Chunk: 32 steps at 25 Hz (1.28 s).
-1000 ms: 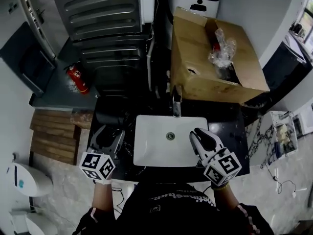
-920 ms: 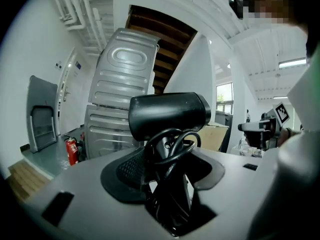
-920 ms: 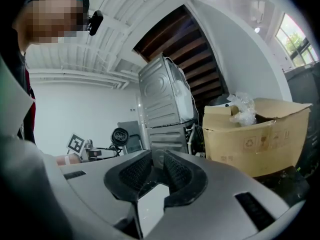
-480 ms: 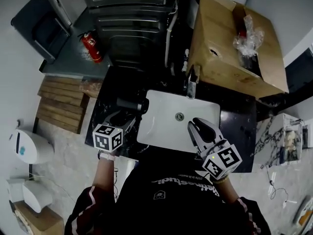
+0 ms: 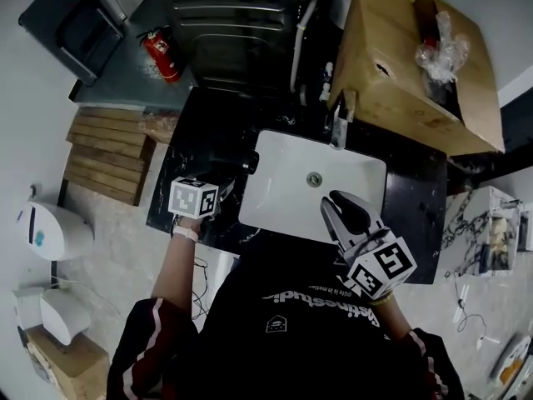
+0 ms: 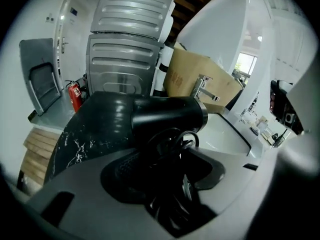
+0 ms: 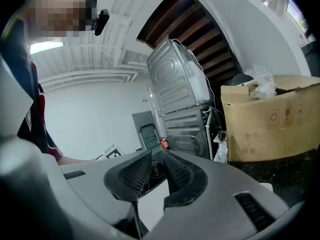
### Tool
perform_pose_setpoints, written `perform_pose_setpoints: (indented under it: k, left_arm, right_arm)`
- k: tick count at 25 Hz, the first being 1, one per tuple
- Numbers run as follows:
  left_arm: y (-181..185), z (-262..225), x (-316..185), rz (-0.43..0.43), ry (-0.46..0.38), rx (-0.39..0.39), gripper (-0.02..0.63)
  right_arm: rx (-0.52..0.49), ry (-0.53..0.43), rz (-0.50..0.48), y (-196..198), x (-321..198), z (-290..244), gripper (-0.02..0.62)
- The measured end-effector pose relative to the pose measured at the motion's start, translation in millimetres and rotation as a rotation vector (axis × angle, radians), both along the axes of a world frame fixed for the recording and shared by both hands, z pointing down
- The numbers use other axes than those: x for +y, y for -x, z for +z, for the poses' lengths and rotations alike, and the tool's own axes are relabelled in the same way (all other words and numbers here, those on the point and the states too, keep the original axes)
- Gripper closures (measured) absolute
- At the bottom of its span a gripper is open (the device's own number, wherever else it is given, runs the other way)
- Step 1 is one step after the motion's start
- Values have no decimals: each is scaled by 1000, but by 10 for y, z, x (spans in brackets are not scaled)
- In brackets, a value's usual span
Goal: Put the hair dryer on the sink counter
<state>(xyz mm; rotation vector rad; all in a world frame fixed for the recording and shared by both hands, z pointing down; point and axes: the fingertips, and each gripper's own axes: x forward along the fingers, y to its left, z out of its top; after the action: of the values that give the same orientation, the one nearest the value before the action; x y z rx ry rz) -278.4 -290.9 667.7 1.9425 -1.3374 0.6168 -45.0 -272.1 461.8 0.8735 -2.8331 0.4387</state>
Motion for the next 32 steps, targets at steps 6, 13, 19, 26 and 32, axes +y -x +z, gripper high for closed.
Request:
perform_pose_setpoints:
  k: [6, 13, 19, 26, 32]
  left_arm:
    - [-18, 161, -129, 53, 37, -72, 371]
    - [-9, 216, -202, 40, 42, -129, 371]
    - [-29, 329, -216, 34, 21, -187, 362]
    - [40, 236, -190, 7, -24, -218, 328]
    - [228, -219, -114, -55, -119, -227, 324]
  right_arm:
    - [8, 17, 14, -8, 35, 87, 500]
    - [5, 26, 30, -50, 31, 108, 500]
    - [-4, 26, 19, -33, 48, 104, 500]
    - [-6, 10, 24, -39, 20, 67, 500]
    - [-19, 7, 30, -53, -31, 67, 500]
